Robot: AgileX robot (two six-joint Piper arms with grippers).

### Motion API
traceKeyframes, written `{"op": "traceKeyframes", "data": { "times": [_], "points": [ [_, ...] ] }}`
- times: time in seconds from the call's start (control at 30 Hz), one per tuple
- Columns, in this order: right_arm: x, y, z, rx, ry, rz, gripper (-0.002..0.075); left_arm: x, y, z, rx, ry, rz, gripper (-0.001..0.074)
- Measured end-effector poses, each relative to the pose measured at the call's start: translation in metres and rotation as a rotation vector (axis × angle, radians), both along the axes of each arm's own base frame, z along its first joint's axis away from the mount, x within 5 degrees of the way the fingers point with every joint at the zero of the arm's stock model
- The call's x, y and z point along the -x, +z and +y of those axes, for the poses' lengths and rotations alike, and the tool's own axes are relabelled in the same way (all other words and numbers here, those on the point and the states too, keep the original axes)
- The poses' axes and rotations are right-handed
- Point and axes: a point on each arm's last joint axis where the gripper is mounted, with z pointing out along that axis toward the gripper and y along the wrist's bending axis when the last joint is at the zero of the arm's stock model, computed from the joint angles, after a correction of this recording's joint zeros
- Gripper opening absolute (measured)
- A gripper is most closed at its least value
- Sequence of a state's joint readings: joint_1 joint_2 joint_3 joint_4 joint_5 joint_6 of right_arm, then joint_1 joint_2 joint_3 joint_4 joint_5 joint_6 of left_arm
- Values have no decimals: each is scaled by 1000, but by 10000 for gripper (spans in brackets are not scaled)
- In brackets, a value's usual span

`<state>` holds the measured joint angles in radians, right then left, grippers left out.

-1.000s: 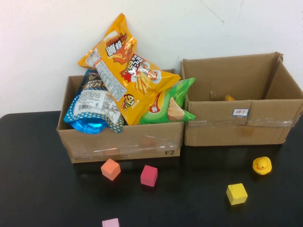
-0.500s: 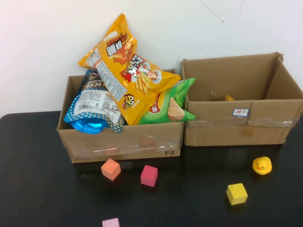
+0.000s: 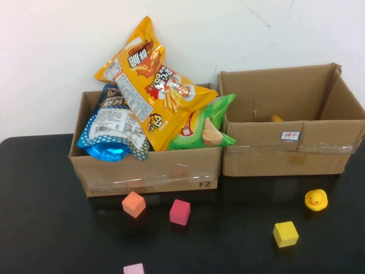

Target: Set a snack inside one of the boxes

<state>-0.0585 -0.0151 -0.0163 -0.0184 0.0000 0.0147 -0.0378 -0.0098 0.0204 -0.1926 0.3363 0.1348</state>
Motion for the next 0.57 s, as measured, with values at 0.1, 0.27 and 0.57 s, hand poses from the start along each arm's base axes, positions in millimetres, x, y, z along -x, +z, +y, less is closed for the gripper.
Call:
{"op": "traceKeyframes", "data": {
  "times": [0.1,0.27,0.57],
  "points": [
    [-2,-16,-1,-16,-9,72,1,0,0,0,0,0,0,-1],
    [3,-44,-3,-9,-33,367,1,0,0,0,0,0,0,-1],
    [3,-45,-4,44,-47,383,1,0,0,0,0,0,0,-1]
  ]
}}
